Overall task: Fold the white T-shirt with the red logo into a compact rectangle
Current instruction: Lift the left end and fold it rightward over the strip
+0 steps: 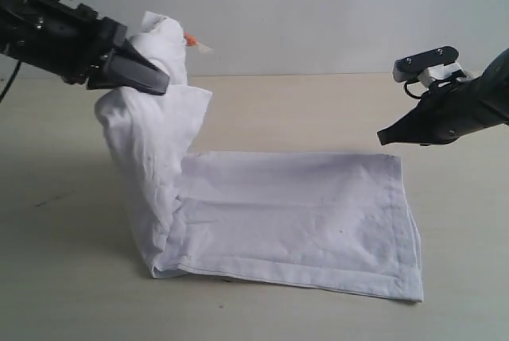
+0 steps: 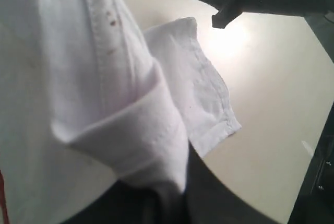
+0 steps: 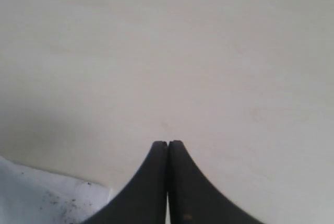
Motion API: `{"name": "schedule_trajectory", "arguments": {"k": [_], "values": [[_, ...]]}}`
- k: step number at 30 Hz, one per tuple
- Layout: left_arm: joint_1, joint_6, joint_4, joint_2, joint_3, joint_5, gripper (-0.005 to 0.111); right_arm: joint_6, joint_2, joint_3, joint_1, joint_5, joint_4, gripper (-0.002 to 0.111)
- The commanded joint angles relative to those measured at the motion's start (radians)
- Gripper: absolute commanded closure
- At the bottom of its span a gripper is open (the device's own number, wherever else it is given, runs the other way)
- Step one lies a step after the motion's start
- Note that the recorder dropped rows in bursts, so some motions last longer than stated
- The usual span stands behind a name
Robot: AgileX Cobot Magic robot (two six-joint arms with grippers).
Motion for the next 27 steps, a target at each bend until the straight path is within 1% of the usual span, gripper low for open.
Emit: {"name": "schedule_trajectory", "arguments": {"k": [1,2,4,7,9,16,17,19,20,22,23,24,25,27], "values": [[-0.14,0.004,-0.084,-0.012,-0.008,-0.167,0.107,0.007,-0.007,-0.004,-0.003,0.023,0.0,0.108],[-0.174,0.004,-0.097,-0.012,-0.008,-0.206,0.107,0.007,-0.007,-0.004,-0.003,0.03,0.0,0.108],[-0.213,0.004,-0.12,-0.004,-0.008,-0.258,0.107,0.007,-0.007,-0.004,-0.003,0.046,0.0,0.108],[-0.265,0.004,-0.156,0.039,-0.042,-0.261,0.107,0.007,-0.007,-0.004,-0.003,0.062,-0.003,0.108],[-0.31,0.004,-0.195,0.086,-0.089,-0.261,0.107,0.007,-0.007,-0.004,-0.003,0.064,-0.003,0.108],[-0.428,-0.022,-0.204,0.199,-0.208,-0.259,0.106,0.007,-0.007,-0.004,-0.003,0.057,-0.003,0.108],[-0.445,-0.019,-0.202,0.21,-0.221,-0.257,0.102,0.007,-0.007,-0.004,-0.003,0.049,-0.003,0.108],[-0.462,-0.017,-0.202,0.223,-0.24,-0.25,0.088,0.007,-0.007,-0.004,-0.003,0.021,-0.003,0.108],[-0.471,-0.017,-0.204,0.227,-0.248,-0.238,0.073,0.01,-0.007,-0.004,-0.003,0.005,-0.003,0.108],[-0.473,-0.017,-0.206,0.227,-0.264,-0.217,0.048,0.037,-0.007,-0.004,-0.003,-0.033,-0.003,0.108],[-0.473,-0.017,-0.206,0.227,-0.277,-0.198,0.031,0.056,-0.007,-0.004,-0.006,-0.046,-0.003,0.108],[-0.47,-0.017,-0.196,0.227,-0.286,-0.176,0.023,0.068,-0.007,-0.004,-0.011,-0.062,-0.003,0.108],[-0.466,-0.017,-0.18,0.227,-0.299,-0.155,0.018,0.07,-0.007,-0.004,-0.019,-0.072,-0.003,0.108],[-0.455,-0.017,-0.152,0.223,-0.321,-0.122,0.019,0.07,-0.007,-0.004,-0.036,-0.079,-0.003,0.108]]}}
